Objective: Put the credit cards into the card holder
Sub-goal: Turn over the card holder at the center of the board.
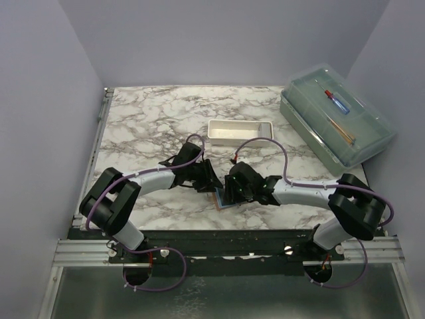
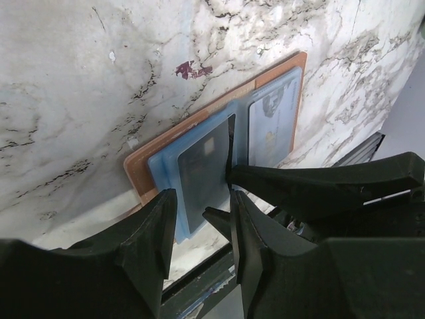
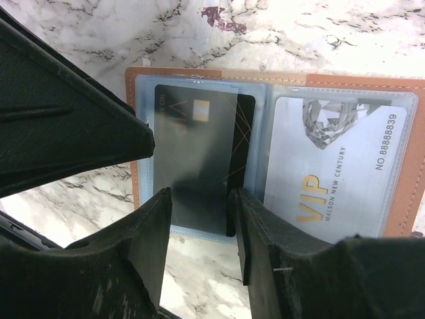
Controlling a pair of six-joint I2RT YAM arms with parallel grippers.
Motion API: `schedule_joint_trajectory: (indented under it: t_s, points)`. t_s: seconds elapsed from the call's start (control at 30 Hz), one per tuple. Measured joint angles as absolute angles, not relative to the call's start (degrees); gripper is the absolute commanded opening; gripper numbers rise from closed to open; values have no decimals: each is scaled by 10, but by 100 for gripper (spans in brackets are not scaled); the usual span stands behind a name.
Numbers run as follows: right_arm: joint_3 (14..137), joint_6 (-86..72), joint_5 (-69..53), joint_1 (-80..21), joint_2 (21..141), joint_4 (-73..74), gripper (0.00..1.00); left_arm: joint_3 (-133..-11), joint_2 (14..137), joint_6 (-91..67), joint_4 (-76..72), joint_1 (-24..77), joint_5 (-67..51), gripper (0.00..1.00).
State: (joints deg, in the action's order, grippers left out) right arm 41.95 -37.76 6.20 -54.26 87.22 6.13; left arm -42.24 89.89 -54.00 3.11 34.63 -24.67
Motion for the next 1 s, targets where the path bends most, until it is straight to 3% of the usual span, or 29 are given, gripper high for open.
schedule_joint_trajectory:
  t_s: [0.23,0.4,0.63,1.0]
  points:
    - [394,-394,60,-543,867,18,47,-422,899,-540,31,351,-247,44]
    - [381,-405,59,-542,862,-2,47,-422,899,-540,31,356,-246,52]
    - [373,-411,57,-540,858,-12,47,-423,900,-540,31,361,-244,47]
    - [373,-412,56,-539,858,-13,48,-444,928,-535,40,368,-240,49]
